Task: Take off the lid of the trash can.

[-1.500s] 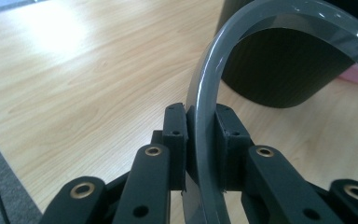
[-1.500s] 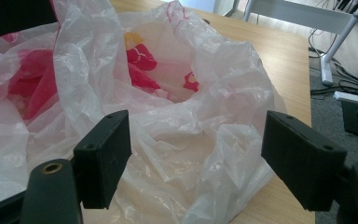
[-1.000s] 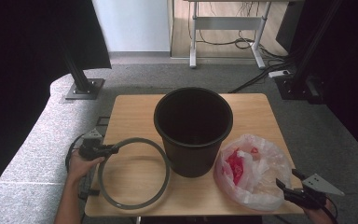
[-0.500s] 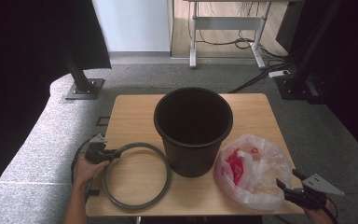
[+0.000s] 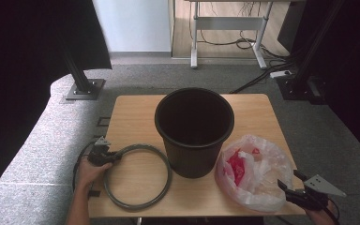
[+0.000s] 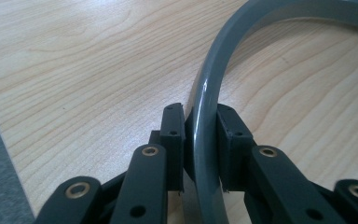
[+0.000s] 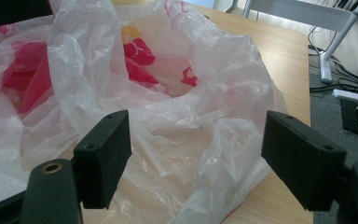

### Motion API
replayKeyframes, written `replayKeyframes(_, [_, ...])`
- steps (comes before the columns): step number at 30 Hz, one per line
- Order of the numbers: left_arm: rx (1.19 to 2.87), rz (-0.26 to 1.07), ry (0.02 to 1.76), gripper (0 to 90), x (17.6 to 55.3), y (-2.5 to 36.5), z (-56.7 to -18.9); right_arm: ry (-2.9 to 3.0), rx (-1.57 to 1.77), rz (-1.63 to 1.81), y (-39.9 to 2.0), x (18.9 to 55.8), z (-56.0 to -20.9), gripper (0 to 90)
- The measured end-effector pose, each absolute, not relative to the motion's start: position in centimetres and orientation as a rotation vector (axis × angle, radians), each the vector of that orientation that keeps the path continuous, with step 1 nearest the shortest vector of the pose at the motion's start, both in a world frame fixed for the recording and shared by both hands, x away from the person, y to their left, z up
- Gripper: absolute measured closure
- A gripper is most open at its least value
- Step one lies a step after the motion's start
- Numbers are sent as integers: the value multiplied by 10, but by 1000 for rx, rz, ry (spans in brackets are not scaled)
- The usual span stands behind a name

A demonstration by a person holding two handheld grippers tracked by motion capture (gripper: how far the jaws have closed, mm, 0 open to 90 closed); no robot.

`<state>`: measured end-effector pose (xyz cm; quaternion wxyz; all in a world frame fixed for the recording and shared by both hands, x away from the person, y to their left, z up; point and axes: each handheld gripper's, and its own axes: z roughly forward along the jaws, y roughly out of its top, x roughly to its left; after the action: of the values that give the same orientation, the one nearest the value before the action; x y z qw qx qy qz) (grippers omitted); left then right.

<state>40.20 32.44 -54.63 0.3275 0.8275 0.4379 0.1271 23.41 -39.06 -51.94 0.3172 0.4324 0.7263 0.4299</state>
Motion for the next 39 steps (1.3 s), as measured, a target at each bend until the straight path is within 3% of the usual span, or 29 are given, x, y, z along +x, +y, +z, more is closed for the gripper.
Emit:
replayKeyframes(16, [2183,365,1138,674,403,318,-549,1907,1139,1131,-391,234,-519,238])
replayKeyframes(29, [2101,361,976,311,385,314,-509,1902,1126,1143,-389,234,-514,238])
replayKeyframes(39, [2122,377,878,244,363,296,-488,1930,1107,1144,-383,238,-517,237])
